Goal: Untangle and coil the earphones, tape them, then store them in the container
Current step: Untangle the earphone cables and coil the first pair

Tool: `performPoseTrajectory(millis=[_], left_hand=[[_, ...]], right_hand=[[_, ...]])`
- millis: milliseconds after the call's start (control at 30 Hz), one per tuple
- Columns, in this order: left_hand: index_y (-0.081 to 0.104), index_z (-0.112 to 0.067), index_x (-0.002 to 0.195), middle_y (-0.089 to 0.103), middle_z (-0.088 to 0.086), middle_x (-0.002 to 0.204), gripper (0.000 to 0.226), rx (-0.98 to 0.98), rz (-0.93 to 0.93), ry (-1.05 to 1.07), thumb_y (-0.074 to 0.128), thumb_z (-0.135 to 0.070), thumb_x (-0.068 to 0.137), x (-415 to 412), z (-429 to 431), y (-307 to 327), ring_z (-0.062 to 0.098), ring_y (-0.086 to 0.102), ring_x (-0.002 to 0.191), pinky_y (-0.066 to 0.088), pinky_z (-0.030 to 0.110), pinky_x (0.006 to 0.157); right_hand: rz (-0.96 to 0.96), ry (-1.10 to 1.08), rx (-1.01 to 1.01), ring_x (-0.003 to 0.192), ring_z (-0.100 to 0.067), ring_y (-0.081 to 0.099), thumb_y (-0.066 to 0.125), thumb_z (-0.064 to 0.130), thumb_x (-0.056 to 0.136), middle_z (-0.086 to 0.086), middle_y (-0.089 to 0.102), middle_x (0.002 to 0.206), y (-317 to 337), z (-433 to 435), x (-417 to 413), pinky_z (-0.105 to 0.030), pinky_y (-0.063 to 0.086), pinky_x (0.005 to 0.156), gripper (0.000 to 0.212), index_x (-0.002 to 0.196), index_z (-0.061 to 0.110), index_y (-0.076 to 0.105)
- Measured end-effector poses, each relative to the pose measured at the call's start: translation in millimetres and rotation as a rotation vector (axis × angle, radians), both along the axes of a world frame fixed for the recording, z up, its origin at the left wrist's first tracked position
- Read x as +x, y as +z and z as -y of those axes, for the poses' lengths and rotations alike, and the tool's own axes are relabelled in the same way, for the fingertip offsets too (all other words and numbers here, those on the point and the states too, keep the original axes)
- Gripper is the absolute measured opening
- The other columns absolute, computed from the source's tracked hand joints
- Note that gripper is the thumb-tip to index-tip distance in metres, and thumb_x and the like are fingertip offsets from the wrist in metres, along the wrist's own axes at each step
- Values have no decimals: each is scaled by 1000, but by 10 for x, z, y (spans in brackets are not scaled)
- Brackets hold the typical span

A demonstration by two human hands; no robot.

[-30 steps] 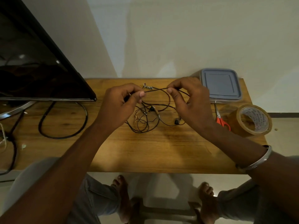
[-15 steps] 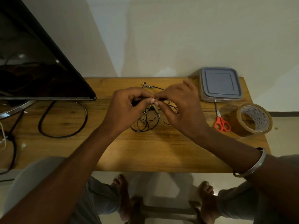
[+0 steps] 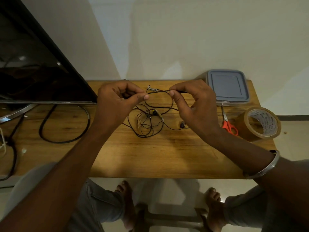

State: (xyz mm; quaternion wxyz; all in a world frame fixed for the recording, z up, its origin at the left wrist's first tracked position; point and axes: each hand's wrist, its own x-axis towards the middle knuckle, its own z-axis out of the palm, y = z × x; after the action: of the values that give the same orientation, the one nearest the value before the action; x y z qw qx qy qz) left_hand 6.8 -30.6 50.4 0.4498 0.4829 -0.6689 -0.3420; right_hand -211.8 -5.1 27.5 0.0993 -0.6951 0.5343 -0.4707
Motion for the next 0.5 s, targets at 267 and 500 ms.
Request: performPoseTrajectory(millis=[267,500], left_hand=[[68,-18,80,73,4,80,16,15,-41,15,82,-11,80,-3,16,-30,10,67,69,53,22,66],[68,-1,82,71,10,79,15,-27,4,-120,81,-10,81,-175,-122,-31,21,69,73,56,27,69]], right_hand=[[190,65,145,93,-6,65,67,10,94,2,69,99,48,-6,44,-19,52,83,33,125,7,58],[-17,268,46,87,-9,64,70,13,94,-2,71,103,15,-49,120,-30,52,78,27,121,8,69]])
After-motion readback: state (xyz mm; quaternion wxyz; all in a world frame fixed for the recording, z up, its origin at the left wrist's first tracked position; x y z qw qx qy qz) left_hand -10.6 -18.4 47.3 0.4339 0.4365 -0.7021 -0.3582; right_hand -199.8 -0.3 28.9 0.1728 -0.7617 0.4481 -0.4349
